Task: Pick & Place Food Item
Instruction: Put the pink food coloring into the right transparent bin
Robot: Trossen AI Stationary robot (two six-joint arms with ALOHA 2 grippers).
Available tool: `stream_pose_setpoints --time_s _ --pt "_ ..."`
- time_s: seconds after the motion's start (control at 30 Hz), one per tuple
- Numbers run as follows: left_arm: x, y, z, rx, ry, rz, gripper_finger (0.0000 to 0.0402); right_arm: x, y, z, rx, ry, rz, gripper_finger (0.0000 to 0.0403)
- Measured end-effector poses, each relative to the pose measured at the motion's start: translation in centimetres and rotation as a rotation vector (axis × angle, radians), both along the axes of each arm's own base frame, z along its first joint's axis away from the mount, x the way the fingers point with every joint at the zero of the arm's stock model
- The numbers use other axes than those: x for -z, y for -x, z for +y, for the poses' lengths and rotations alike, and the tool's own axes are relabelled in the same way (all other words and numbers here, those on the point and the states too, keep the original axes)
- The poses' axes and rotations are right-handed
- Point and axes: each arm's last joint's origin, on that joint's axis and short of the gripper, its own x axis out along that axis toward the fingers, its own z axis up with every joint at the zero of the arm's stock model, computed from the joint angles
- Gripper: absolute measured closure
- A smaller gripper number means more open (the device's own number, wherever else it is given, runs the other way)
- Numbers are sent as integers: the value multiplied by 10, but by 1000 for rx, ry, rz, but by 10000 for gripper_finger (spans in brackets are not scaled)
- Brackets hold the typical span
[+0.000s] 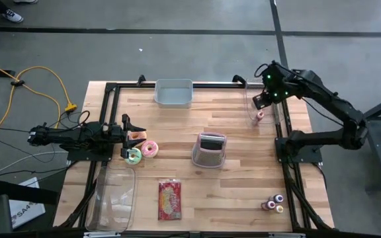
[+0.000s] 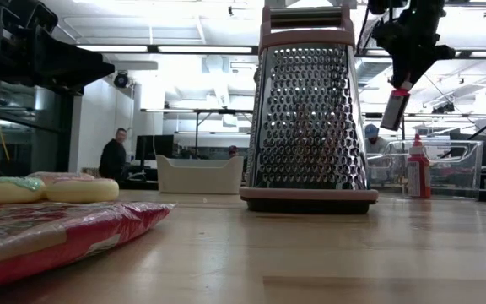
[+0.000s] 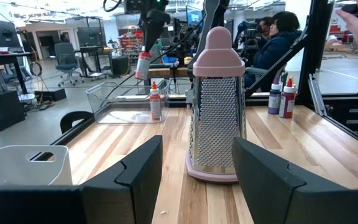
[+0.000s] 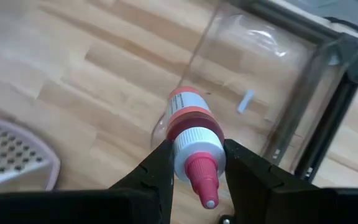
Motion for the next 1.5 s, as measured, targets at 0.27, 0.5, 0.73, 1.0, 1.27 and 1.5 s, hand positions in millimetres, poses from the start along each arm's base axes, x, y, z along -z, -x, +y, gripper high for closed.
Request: stream_pose_setpoints --time_s 0.27,0.5,0.73,1.0,1.27,1.5 --pt "0 0 0 0 0 -1 214 0 15 -14 96 17 21 293" --pt "0 0 0 0 0 0 214 2 25 -17 148 -17 57 293" --pt "0 0 0 0 0 -1 214 3 28 -17 165 -40 74 292" --pt "0 0 0 0 0 0 214 6 25 -20 187 -69 82 292" --pt "0 0 0 0 0 0 214 7 24 -21 194 -66 86 293" --pt "0 0 0 0 0 -1 214 11 22 -27 229 -60 135 292"
